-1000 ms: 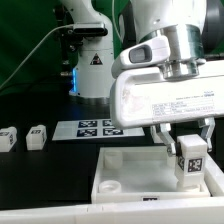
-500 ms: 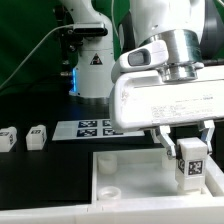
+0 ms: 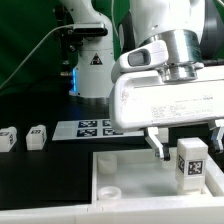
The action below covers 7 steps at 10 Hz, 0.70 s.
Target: Assemble one leg
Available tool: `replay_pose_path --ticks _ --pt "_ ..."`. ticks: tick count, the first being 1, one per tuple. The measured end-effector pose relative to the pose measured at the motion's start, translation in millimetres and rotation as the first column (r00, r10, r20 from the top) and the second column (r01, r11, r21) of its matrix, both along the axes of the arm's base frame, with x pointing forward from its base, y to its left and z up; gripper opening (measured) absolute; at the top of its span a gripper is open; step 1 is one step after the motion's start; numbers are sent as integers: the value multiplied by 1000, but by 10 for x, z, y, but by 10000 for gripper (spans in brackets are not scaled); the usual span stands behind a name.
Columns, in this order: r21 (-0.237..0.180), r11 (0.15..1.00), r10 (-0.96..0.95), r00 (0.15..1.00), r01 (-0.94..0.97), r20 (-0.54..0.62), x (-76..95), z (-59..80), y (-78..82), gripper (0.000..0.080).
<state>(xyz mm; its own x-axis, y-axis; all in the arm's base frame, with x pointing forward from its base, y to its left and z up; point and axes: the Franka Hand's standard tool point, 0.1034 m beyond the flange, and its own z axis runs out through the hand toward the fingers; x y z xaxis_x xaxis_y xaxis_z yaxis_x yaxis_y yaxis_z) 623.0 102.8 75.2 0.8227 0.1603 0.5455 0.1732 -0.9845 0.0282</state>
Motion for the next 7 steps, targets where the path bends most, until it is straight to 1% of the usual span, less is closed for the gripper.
replay_pose_path --ticks 1,7 --pt "0 1000 0 1000 0 0 0 0 0 645" --pt "0 1000 0 1000 0 0 0 0 -1 649"
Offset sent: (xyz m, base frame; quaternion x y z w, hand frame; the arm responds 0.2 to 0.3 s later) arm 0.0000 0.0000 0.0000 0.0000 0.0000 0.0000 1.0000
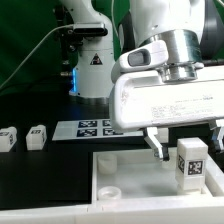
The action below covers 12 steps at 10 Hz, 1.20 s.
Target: Assemble one leg
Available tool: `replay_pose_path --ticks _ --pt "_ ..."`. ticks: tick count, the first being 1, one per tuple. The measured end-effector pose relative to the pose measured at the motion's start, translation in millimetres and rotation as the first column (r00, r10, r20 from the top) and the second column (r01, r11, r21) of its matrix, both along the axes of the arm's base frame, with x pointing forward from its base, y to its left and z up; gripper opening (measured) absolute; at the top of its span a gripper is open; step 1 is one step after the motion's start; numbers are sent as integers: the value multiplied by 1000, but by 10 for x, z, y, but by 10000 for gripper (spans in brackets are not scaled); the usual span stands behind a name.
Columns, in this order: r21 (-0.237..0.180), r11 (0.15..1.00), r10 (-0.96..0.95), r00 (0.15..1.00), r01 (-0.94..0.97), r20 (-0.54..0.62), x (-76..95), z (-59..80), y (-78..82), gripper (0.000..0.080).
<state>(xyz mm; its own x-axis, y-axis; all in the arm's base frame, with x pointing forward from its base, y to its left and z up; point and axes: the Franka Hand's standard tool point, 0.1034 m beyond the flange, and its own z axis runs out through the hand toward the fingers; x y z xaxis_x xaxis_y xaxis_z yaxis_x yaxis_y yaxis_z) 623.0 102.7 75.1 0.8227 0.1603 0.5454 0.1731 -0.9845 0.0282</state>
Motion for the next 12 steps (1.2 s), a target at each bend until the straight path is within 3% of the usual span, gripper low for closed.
replay_pose_path --ticks 2,3,6,9,12 --pt "2 1000 0 998 0 -58 -18 -1 29 649" --pt "7 1000 -8 997 8 -76 -18 89 67 649" --pt "-17 1000 -9 892 2 -452 -63 224 158 649" --pt "-44 999 -11 729 -27 -685 -101 191 125 649" --pt "-50 998 -14 709 -31 -705 -63 176 126 649"
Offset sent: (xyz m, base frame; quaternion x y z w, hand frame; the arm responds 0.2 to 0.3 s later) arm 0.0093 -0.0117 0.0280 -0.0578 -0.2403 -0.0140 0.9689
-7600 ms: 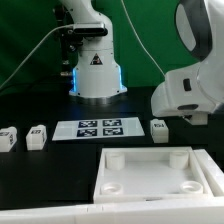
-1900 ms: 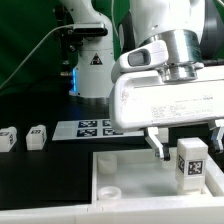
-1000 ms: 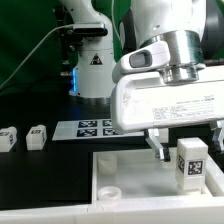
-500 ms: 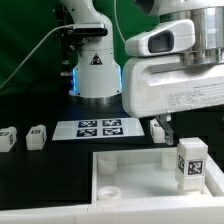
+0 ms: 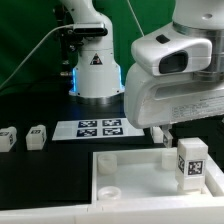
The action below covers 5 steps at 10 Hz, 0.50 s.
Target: Assemble one leg
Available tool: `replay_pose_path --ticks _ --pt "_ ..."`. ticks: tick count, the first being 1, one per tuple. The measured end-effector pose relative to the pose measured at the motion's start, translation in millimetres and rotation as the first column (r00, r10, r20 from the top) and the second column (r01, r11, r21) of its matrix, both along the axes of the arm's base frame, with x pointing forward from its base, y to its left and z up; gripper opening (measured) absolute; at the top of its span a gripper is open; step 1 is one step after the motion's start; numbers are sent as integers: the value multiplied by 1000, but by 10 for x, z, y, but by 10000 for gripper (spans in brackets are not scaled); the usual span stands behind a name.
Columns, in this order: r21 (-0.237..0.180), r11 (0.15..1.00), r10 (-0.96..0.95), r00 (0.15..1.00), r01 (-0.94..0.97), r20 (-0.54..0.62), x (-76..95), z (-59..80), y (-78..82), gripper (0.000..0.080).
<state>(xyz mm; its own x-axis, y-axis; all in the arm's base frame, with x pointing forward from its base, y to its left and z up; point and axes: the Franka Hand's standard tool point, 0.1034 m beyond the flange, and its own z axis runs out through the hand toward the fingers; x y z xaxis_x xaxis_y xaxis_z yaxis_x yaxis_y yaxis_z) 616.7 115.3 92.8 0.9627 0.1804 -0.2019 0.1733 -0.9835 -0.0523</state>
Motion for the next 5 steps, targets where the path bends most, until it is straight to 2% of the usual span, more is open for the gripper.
replay_pose_path --ticks 1,3,5 --pt "0 1000 -1 1000 1 0 1 -5 -11 649" --pt "0 1000 22 999 -22 38 106 -78 -104 649" --pt "-1 1000 15 999 -15 39 110 -90 -112 649"
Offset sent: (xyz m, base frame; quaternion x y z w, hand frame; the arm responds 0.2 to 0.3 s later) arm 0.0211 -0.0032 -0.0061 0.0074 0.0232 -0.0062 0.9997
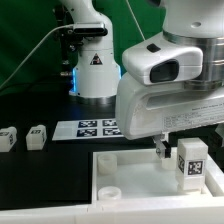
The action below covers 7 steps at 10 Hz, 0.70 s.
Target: Assemble one leg
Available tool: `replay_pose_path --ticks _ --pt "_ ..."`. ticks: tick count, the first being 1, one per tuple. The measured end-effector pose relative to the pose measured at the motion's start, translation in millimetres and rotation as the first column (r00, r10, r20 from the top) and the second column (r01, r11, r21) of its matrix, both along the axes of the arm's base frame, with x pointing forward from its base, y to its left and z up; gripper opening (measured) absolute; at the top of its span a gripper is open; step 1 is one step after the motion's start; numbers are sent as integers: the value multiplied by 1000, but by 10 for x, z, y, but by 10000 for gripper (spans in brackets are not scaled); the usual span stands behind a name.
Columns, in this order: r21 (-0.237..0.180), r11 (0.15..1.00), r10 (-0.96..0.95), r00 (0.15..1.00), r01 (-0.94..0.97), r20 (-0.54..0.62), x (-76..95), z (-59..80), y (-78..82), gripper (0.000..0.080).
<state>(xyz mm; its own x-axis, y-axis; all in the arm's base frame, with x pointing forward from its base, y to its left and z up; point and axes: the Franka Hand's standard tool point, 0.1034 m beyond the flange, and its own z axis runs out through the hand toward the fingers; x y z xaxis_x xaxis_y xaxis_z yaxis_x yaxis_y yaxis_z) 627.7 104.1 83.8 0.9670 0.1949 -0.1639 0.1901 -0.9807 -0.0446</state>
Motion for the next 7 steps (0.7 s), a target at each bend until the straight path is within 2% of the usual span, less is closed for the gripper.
replay_pose_path --ticks 3,4,5,6,7 --pt "0 1000 -1 1000 1 -1 -7 -9 -6 649" --pt "0 1000 -1 1000 1 -2 -7 -10 -8 551" --pt "0 1000 -1 1000 1 -2 -8 -11 -8 416" --pt "0 1000 -2 1000 2 -2 -8 -11 -10 416" --pt "0 1000 -2 1000 2 -2 -8 -11 -11 291"
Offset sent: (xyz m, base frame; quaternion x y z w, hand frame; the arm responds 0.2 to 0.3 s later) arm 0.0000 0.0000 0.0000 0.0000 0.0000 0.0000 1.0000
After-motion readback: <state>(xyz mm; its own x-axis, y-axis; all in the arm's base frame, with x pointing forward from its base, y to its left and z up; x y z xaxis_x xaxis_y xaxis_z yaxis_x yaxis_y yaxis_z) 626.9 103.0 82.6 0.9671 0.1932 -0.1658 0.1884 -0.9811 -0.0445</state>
